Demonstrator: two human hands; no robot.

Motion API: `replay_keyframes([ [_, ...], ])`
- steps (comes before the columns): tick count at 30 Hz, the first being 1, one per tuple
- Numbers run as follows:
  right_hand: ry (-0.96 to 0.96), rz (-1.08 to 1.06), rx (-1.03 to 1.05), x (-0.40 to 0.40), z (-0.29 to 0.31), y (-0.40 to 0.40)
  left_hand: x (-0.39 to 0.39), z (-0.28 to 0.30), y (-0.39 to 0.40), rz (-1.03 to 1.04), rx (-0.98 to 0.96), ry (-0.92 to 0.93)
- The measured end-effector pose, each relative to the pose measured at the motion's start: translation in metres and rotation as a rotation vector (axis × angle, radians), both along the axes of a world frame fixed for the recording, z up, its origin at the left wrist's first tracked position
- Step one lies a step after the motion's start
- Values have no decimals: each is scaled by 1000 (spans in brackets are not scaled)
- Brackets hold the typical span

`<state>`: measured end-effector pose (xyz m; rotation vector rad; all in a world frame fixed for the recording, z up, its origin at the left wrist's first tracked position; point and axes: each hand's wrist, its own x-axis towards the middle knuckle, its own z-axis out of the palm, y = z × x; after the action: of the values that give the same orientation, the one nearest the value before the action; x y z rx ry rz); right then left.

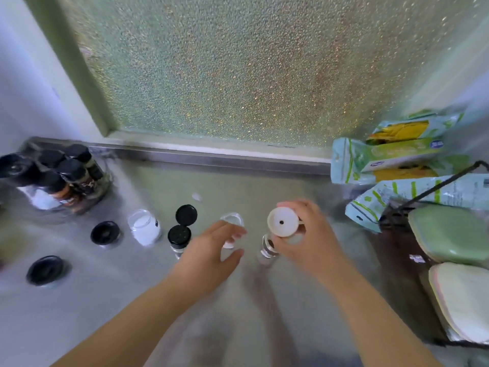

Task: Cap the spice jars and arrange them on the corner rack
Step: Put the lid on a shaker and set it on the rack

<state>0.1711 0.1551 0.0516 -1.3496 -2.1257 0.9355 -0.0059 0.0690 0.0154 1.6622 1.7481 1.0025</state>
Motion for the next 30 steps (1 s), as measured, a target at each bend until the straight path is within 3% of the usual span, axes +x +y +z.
replay_keyframes([
  [8, 6, 274, -78, -111, 3, -14, -97, 6, -55, 319, -5, 52],
  [16, -171, 423, -4, -191, -12, -17, -156, -12, -83, 471, -160, 39],
  [22, -266, 489, -68, -220, -21, -5, -175, -39, -56, 464, -320, 5],
  [30, -365, 526, 28, -238, -28, 6, -179, -74, -18, 373, -429, -123],
])
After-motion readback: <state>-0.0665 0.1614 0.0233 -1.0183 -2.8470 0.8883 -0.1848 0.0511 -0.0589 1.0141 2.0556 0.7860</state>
